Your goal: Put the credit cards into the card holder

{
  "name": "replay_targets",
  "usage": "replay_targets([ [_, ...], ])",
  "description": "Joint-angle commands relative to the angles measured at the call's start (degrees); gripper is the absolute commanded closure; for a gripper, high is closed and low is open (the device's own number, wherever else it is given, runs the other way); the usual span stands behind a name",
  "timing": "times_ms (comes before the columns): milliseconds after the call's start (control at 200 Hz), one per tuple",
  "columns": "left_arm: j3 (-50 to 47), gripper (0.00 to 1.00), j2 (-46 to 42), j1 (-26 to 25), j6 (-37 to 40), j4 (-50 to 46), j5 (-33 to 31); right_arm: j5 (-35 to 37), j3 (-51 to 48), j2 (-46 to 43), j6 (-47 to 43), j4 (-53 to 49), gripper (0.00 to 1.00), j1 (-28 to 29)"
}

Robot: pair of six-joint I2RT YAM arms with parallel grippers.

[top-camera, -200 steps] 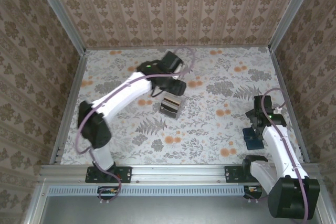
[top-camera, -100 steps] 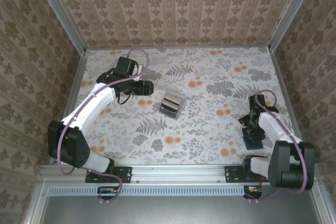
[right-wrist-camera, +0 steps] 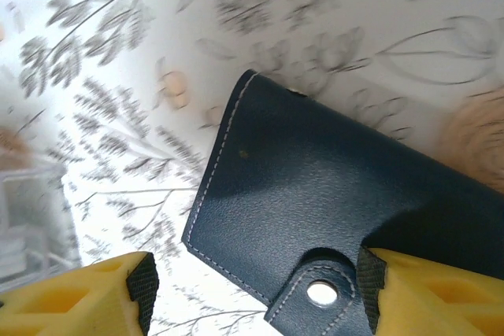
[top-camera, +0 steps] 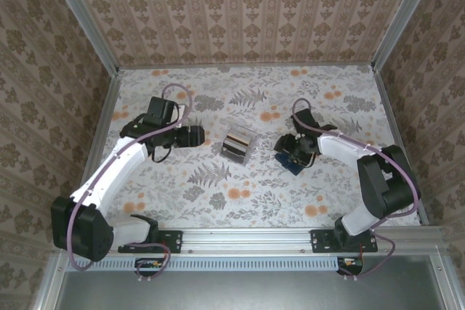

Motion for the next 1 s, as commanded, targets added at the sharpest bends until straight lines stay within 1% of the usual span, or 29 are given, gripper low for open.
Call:
replay_targets([
  [0,-2.74,0.18,-1.73,0.44,-2.79,1.56,2.58,1.22,1.25,-2.91,-2.83,-3.67,0.29,-0.36],
  [55,-4.41,0.18,-1.62,0.32,-3.83,2.87,4.46,3.05,1.3,-4.96,-4.02,-6.14,0.29,-0.47],
  [105,-6.14,0.17,-1.41,0.3,-4.51,5.39,7.42,3.44,1.2,-6.76,-4.98,-7.25,0.28,-0.51],
  [150,-7.77,0.06,-1.23,0.01,-5.01,7.86,10.81,1.72,0.87,-8.0,-6.27,-7.27,0.28,-0.5],
  [185,-8.78,0.0,-1.01,-0.27,-5.26,9.53,12.76,-2.3,0.29,-8.69,-8.12,-6.68,0.29,-0.43],
  [215,-9.55,0.0,-0.81,-0.57,-5.28,10.84,13.93,-6.58,-0.16,-9.05,-9.8,-5.36,0.3,0.11],
  [255,-10.26,0.0,-0.46,-0.83,-5.0,12.12,15.22,-9.88,-0.53,-9.24,-11.31,-4.11,0.35,1.72],
  [320,-10.63,0.0,0.49,-0.81,-4.33,13.82,16.98,-10.9,-0.37,-8.75,-13.12,-2.6,0.38,5.75],
  [380,-10.09,0.0,1.92,-0.77,-3.79,14.18,17.73,-11.74,0.88,-6.19,-13.73,-1.32,0.43,9.32],
  [425,-9.72,0.0,2.98,-0.76,-4.34,14.53,18.12,-12.61,2.11,-4.39,-13.65,-0.09,0.47,11.74],
  [465,-9.63,0.0,3.84,-0.82,-5.37,15.5,18.47,-13.37,2.76,-2.97,-14.07,1.64,0.48,13.85],
  [530,-9.57,0.0,4.89,-0.7,-6.88,16.96,18.93,-11.72,3.11,-1.32,-16.62,4.53,0.47,17.23],
  [595,-9.32,0.0,5.24,-0.01,-8.05,16.95,19.43,-7.11,4.96,1.19,-20.12,3.83,0.45,19.79],
  [680,-9.56,0.0,4.37,1.12,-9.23,16.84,18.82,-1.17,7.21,4.09,-23.35,2.71,0.42,21.67],
  [750,-10.36,0.0,3.8,1.99,-9.85,17.69,18.32,2.55,6.81,5.79,-24.81,6.69,0.41,22.43],
  [840,-10.56,0.0,3.32,3.11,-10.87,17.12,18.62,8.72,6.56,8.93,-25.91,12.62,0.45,23.21],
  [875,-10.88,0.0,2.97,3.36,-11.12,17.06,18.53,8.95,6.54,10.01,-25.82,15.15,0.46,23.21],
  [995,-11.73,0.0,1.37,4.31,-11.32,16.4,18.5,5.88,6.39,12.9,-24.68,24.89,0.49,24.42],
])
